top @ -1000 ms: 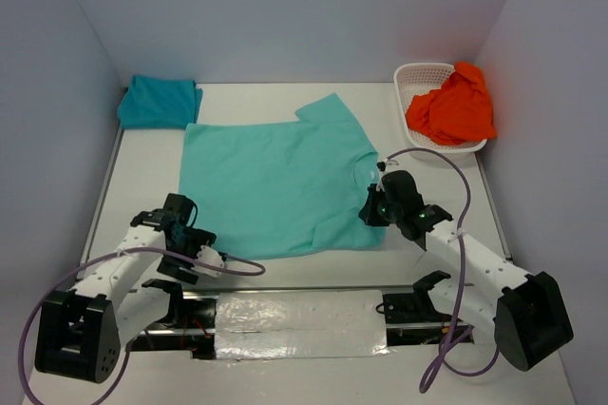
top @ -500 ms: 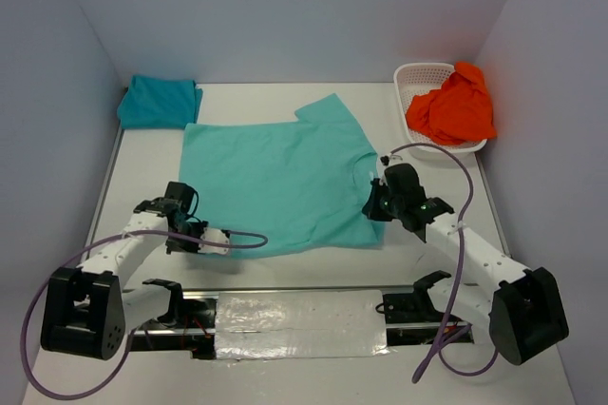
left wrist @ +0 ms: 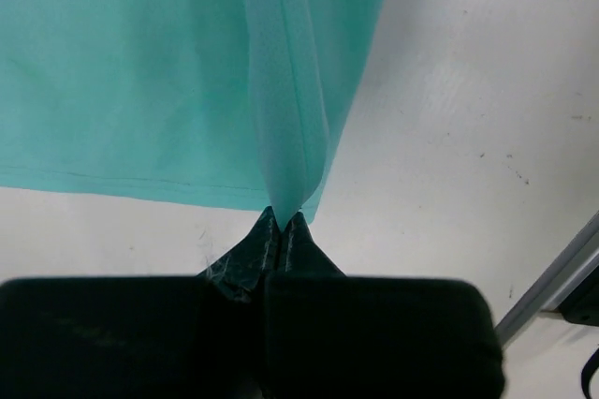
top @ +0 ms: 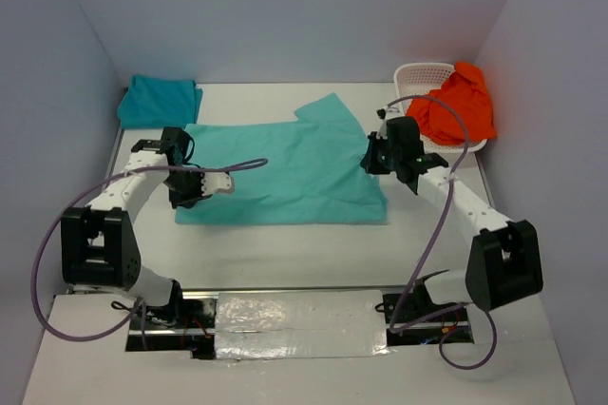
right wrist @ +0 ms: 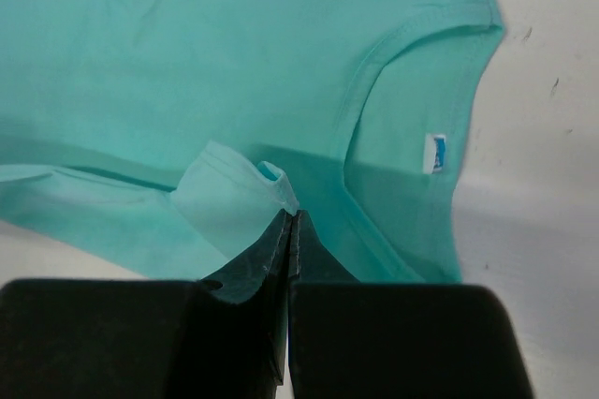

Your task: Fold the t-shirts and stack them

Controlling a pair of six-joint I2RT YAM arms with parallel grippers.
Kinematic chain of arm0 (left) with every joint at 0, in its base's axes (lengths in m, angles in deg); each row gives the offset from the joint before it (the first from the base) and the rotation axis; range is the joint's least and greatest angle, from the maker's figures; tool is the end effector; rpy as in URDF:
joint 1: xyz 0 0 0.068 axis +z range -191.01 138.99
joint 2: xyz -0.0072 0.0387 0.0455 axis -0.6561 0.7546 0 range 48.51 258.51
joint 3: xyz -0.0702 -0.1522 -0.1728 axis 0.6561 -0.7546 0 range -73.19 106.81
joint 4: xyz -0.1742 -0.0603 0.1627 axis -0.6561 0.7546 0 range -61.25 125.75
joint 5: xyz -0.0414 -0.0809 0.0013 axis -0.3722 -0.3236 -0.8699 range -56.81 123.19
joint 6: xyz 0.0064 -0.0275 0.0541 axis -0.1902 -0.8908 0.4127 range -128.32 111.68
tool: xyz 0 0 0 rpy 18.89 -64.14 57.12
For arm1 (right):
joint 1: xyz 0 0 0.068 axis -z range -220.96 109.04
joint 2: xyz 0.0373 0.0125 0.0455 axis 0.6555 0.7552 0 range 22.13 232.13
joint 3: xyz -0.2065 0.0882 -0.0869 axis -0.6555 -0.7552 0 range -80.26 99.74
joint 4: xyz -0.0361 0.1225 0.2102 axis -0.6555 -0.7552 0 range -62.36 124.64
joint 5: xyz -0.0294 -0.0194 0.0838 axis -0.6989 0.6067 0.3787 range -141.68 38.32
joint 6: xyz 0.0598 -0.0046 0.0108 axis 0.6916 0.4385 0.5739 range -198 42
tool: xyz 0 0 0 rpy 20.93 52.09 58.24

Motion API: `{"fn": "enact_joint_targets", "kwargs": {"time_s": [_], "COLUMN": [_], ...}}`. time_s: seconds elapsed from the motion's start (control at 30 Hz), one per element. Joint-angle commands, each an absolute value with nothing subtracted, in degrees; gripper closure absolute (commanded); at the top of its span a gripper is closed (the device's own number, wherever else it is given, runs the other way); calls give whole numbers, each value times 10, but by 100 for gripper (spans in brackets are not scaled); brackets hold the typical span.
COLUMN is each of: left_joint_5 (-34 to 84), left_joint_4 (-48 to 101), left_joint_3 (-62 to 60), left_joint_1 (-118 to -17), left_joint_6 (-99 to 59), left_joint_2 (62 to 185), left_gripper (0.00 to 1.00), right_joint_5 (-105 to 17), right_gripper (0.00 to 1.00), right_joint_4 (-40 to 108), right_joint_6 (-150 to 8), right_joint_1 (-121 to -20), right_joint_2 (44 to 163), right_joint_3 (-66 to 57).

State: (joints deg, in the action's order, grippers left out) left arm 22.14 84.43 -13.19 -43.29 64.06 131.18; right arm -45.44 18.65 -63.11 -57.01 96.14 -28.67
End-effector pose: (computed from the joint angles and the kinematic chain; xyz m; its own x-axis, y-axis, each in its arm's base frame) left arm 0.2477 -0.0186 0.1934 -0.2221 0.9450 -0.2401 0.9562 0.2592 0.1358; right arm 0.2714 0.0833 0.2296 -0.6687 0.0734 -0.7399 -0.1913 0.9446 0.2666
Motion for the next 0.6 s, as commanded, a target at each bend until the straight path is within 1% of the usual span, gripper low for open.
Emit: {"fn": "enact_joint_targets", "kwargs": {"time_s": [0.0, 0.13, 0.27, 0.43, 0.47, 0.57], "left_joint_5": [211, 242, 251, 262, 258, 245], "left_joint_4": [864, 839, 817, 776, 771, 753], "left_joint_3": [-101, -98, -108, -111, -111, -134], "left_joint_1": [-421, -412, -412, -386, -382, -376], "left_joint_6": [579, 552, 537, 499, 492, 498], "left_joint_2": [1350, 1387, 1396, 1370, 1363, 1322], "left_gripper": [100, 100, 100, 100, 100, 100], "right_joint_5": [-445, -439, -419, -421, -378, -305], "right_gripper": [100, 100, 100, 100, 100, 100], "right_joint_4": [226, 258, 273, 345, 376, 406], "right_joint_6": [-663, -660, -668, -675, -682, -696], "right_joint_1": [-553, -538, -538, -535, -536, -536], "right_joint_2": [1001, 1032, 1062, 1021, 1015, 972], "right_joint_3": [-245, -231, -222, -261, -276, -312]}}
